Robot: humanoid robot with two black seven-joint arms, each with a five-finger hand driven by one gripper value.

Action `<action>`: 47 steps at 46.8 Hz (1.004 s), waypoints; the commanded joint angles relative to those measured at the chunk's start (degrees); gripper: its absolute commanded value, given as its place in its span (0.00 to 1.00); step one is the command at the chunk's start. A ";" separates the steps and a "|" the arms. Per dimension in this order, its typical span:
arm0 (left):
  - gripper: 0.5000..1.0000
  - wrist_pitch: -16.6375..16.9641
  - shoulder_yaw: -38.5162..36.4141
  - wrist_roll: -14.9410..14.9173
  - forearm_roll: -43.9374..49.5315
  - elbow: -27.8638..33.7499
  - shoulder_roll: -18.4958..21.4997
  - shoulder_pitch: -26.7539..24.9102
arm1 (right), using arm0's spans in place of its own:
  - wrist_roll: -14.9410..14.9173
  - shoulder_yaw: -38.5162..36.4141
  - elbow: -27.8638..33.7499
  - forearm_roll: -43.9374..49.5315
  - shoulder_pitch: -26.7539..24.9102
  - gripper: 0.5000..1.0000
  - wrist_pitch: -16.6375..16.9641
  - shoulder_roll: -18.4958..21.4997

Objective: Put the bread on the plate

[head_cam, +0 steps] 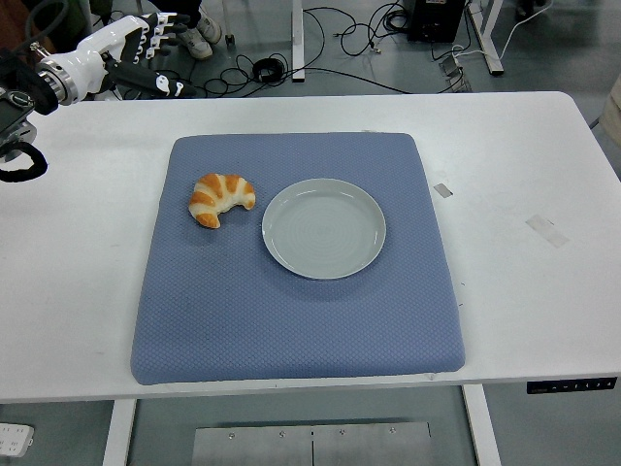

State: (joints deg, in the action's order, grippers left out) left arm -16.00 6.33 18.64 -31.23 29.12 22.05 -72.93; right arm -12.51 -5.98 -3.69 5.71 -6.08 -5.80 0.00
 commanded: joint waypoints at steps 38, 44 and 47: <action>0.93 -0.96 -5.19 0.00 -18.42 0.06 -2.37 -2.48 | -0.05 0.01 0.00 0.00 0.10 1.00 0.00 0.00; 0.93 -1.49 -7.64 0.00 -18.86 1.11 -2.81 -3.71 | 0.03 0.01 0.00 0.00 0.19 1.00 0.00 0.00; 0.93 -1.58 -10.11 -0.09 -18.69 2.52 -2.81 -4.59 | 0.03 0.01 0.00 0.00 0.28 1.00 0.00 0.00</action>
State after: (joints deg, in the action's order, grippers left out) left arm -17.53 -1.66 18.64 -50.09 30.45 19.26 -76.81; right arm -12.54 -5.98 -3.69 5.71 -5.84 -5.80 0.00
